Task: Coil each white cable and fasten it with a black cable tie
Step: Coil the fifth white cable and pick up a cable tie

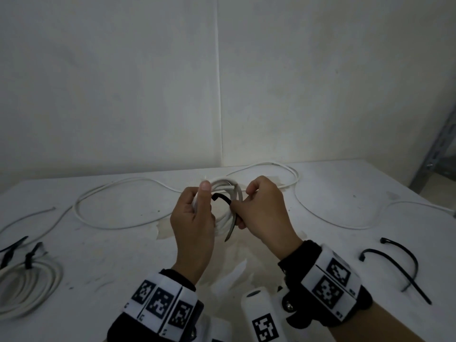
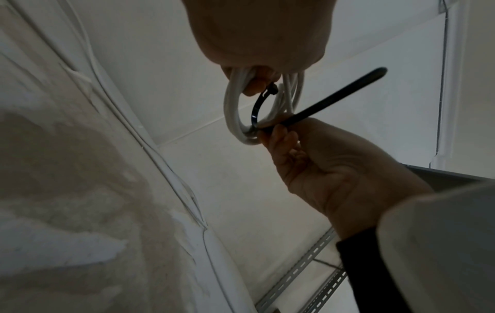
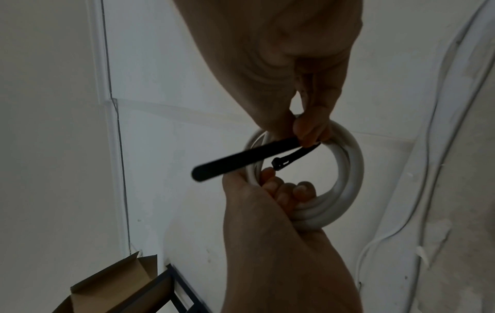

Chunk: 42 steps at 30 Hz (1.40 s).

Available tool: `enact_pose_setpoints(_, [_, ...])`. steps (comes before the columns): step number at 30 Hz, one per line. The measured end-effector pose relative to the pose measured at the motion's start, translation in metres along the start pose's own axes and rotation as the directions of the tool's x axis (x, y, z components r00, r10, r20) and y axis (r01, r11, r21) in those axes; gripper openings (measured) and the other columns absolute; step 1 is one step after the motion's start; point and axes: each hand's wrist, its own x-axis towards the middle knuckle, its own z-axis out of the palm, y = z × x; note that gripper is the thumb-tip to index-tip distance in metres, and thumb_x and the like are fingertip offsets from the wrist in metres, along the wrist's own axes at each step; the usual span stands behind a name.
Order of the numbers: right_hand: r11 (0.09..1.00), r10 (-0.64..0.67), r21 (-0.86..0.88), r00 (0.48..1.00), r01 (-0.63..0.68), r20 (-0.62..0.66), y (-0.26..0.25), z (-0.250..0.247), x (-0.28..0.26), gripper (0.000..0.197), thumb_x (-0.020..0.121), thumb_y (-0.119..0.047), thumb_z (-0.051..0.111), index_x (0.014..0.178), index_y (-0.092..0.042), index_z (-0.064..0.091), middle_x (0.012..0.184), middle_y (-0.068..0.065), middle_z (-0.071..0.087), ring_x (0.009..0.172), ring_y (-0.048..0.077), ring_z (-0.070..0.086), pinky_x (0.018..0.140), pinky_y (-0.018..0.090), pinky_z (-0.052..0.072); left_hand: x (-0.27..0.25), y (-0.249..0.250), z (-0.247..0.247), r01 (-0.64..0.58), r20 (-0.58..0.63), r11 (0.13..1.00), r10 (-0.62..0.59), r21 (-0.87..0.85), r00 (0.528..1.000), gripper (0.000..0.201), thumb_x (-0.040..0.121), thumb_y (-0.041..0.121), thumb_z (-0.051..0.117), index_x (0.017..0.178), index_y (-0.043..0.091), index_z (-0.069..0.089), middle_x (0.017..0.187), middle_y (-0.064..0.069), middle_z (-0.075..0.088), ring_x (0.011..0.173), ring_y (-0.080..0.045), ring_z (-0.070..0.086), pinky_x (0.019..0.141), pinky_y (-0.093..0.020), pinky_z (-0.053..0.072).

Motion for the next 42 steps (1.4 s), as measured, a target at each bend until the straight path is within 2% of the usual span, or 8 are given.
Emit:
enact_pose_setpoints(10, [0.983,-0.021,0.180,1.000,0.023,-0.011,-0.001,0.002,-0.002,0.034,0.074,0.005,0.065,0.074,-0.015,0.038,0.063,0.011,0.055,0.037,0.013,0.054,0.048,0.031,0.051,-0.001,-0.001,-0.002,0.153,0.034,0.987,-0.151,-0.047,0.988,0.029,0.093,0.023,0.050,0.071,0.005,0.056,0.047,0.004,0.035,0.041,-0.008,0.031,0.041,-0.021,0.031])
enact_pose_setpoints(14, [0.979,-0.093,0.179,0.995,0.095,-0.020,0.003,0.002,-0.006,0.037,0.074,0.000,0.069,0.071,-0.018,0.036,0.065,0.011,0.057,0.059,0.033,0.061,0.060,0.043,0.053,0.007,0.002,-0.004,0.274,0.094,0.959,-0.267,-0.068,0.959,0.018,0.093,0.022,0.048,0.095,0.024,0.066,0.043,0.008,0.038,0.038,-0.005,0.036,0.040,-0.018,0.038])
enact_pose_setpoints(17, [0.971,-0.126,0.201,0.992,0.126,-0.016,0.003,-0.001,-0.009,0.036,0.077,-0.003,0.069,0.070,-0.018,0.038,0.066,0.009,0.056,0.070,0.044,0.063,0.066,0.049,0.053,0.013,0.007,-0.006,0.331,0.153,0.939,-0.316,-0.087,0.936,0.021,0.093,0.021,0.046,0.087,0.022,0.067,0.040,0.007,0.034,0.038,-0.008,0.033,0.040,-0.017,0.036])
enact_pose_setpoints(22, [0.956,-0.213,0.233,0.969,0.180,0.126,0.006,-0.003,-0.015,0.020,0.085,-0.002,0.060,0.076,-0.019,0.054,0.076,0.007,0.065,0.071,0.026,0.067,0.066,0.035,0.054,0.014,0.013,-0.011,0.340,0.184,0.929,-0.312,-0.147,0.932,0.021,0.093,0.019,0.049,0.083,0.017,0.068,0.043,0.007,0.030,0.039,-0.007,0.029,0.039,-0.018,0.034])
enact_pose_setpoints(26, [0.917,-0.397,0.155,0.871,0.367,0.289,0.010,-0.009,-0.024,0.021,0.086,-0.003,0.057,0.090,-0.020,0.070,0.087,-0.006,0.063,0.081,0.003,0.061,0.073,0.015,0.047,0.014,0.012,-0.013,0.333,0.202,0.924,-0.295,-0.189,0.934,0.018,0.093,0.018,0.049,0.093,0.017,0.068,0.046,0.003,0.035,0.038,-0.005,0.031,0.038,-0.015,0.034])
enact_pose_setpoints(35, [0.820,-0.572,0.247,0.758,0.516,0.314,0.019,-0.008,-0.025,0.023,0.085,0.005,0.053,0.101,0.000,0.069,0.107,0.006,0.065,0.100,0.009,0.062,0.080,0.015,0.048,0.021,0.013,-0.015,0.361,0.179,0.897,-0.323,-0.256,0.929,0.017,0.093,0.017,0.049,0.095,0.016,0.066,0.042,0.010,0.033,0.039,-0.002,0.030,0.039,-0.014,0.028])
enact_pose_setpoints(38, [0.803,-0.593,0.254,0.765,0.539,0.250,0.011,-0.007,-0.025,0.022,0.086,-0.014,0.056,0.105,-0.010,0.068,0.095,-0.007,0.069,0.092,0.005,0.065,0.083,0.017,0.049,0.019,0.012,-0.016,0.365,0.202,0.898,-0.321,-0.245,0.925,0.018,0.093,0.018,0.049,0.090,0.018,0.067,0.056,-0.002,0.041,0.047,-0.008,0.037,0.040,-0.016,0.035])
enact_pose_setpoints(42, [0.869,-0.469,0.282,0.858,0.406,0.211,0.002,-0.006,-0.023,0.015,0.088,-0.010,0.059,0.081,-0.020,0.067,0.071,-0.008,0.068,0.065,0.002,0.061,0.063,0.013,0.047,0.014,0.014,-0.014,0.385,0.236,0.901,-0.336,-0.203,0.912,0.020,0.094,0.024,0.047,0.088,0.016,0.065,0.042,0.007,0.033,0.038,-0.005,0.031,0.039,-0.016,0.033])
